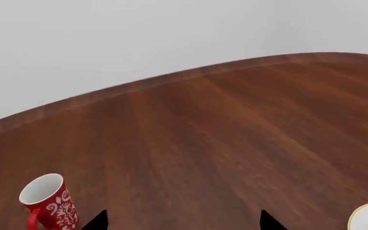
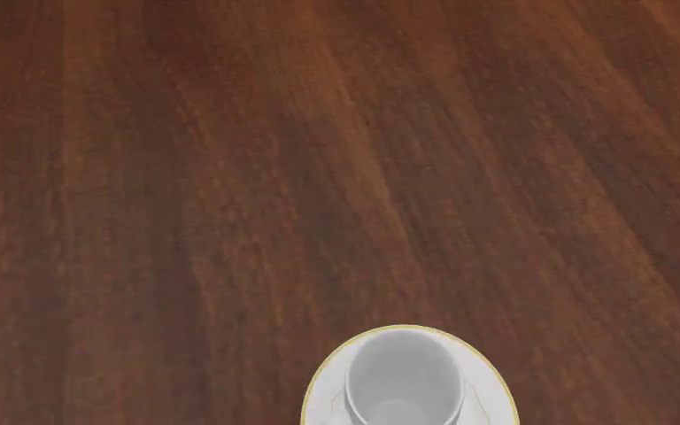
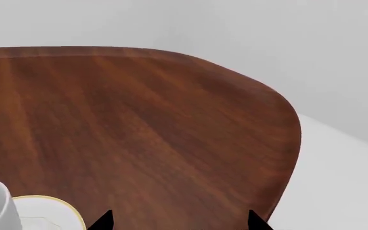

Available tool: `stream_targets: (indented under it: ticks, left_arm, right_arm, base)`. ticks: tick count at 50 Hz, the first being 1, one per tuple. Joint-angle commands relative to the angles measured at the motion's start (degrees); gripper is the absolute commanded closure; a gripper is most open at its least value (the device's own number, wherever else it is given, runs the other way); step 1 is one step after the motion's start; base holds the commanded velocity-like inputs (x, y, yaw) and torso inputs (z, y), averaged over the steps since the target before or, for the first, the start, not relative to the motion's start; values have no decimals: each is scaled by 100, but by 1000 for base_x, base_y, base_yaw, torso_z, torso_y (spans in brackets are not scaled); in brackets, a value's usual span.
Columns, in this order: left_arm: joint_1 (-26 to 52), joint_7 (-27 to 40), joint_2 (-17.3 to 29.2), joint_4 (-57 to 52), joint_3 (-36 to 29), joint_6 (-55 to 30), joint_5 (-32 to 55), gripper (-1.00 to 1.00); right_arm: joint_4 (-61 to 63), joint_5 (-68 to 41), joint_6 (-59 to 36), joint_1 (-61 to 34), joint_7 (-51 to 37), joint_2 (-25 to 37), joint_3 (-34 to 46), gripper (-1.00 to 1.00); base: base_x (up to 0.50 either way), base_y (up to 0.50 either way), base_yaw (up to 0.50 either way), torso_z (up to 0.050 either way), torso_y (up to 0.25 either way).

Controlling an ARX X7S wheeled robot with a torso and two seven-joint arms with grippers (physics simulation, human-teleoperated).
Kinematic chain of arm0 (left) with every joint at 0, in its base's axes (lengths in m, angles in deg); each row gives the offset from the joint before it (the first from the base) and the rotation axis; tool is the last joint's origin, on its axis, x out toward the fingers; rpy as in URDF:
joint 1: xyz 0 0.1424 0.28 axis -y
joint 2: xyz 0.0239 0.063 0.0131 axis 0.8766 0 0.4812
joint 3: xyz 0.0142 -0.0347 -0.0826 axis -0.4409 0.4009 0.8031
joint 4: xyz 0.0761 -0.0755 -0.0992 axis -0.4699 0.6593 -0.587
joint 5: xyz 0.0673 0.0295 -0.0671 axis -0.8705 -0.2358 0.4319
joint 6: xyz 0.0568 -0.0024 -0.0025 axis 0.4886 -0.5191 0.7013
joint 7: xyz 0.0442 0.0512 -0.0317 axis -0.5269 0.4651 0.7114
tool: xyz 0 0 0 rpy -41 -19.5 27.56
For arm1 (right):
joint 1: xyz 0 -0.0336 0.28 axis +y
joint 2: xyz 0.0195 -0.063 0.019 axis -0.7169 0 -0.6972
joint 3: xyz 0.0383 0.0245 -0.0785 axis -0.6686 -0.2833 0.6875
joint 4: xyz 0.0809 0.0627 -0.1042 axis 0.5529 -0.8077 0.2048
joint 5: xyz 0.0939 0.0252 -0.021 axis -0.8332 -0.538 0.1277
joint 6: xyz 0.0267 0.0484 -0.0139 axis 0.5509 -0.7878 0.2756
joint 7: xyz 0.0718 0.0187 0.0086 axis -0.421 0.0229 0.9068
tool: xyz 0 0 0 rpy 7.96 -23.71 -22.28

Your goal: Put the white mug on the plate.

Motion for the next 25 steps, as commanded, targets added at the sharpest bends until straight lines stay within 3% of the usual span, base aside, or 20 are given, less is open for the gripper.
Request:
stream_targets:
  ticks: [1, 18, 20, 23, 25]
  left_arm:
    - [-245, 128, 121, -26, 68, 258, -35, -100]
    - [-331, 176, 249, 17, -84, 565, -202, -100]
    - [-355, 167, 245, 14, -105, 598, -253, -100]
    - [-393, 178, 241, 22, -88, 651, -268, -100]
    - [-549, 171, 227, -23, 62, 714, -256, -100]
  right_arm:
    - [117, 339, 36, 345, -80, 39, 37, -100]
    - [364, 1069, 630, 1444, -43, -170, -23, -100]
    - [408, 1241, 507, 1445, 435, -652, -268, -100]
    - [550, 1856, 351, 1437, 2623, -2640, -1417, -100]
    - [573, 1991, 436, 1442, 3155, -3121, -1696, -100]
  base:
    - [0, 0, 0, 0, 0]
    - [0, 0, 0, 0, 0]
    - [0, 0, 0, 0, 0]
    - [0, 0, 0, 0, 0]
    - [0, 0, 0, 0, 0]
